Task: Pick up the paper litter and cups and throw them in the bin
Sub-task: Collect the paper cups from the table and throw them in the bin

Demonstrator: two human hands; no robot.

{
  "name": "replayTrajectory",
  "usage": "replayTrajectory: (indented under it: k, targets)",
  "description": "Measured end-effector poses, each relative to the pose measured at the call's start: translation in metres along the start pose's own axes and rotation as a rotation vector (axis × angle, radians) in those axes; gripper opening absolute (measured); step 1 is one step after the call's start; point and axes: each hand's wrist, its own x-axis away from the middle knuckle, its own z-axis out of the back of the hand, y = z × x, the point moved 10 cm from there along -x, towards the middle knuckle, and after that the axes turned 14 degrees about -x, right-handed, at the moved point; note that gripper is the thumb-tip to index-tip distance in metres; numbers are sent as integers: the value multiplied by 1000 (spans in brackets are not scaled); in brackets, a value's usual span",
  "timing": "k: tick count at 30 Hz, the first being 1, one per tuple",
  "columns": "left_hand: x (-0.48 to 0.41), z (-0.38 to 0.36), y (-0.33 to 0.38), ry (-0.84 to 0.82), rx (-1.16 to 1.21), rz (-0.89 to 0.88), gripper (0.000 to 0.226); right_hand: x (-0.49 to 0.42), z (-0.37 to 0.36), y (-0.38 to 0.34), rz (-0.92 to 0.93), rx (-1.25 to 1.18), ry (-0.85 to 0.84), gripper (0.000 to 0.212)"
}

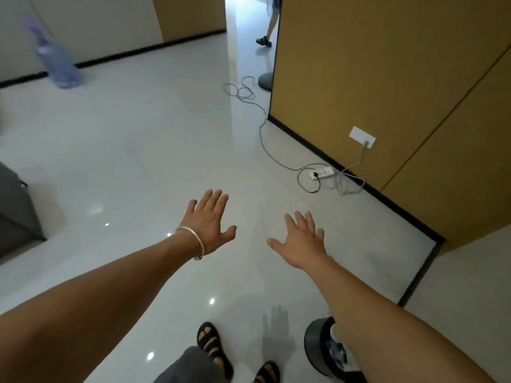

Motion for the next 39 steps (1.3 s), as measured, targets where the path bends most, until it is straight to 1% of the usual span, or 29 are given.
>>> replayTrajectory:
  k: [4,8,12,18,21,25,33,39]
  targets:
    - [56,-16,-84,-22,35,165,83,2,-29,-110,183,90,-27,88]
    - [110,-36,-181,-45,98,338,82,8,-69,-213,304,152,-74,89]
    - [180,-55,-292,-47,119,460,82,14,-120,-321,392,206,-119,89]
    - [288,-70,-462,-41,103,690,81,38,-206,-486,582,242,-168,89]
    - [329,-78,-517,-39,91,770,81,49,-242,-552,662,264,-213,89]
    - [364,-102,-575,-78,101,862,81,43,-285,-628,741,287,-257,88]
    - [406,-149,-708,-141,119,1032,80,4,-379,-786,875,336,-356,89]
    - [440,-173,-812,-169,145,1188,81,0,-439,-917,1035,404,-431,87]
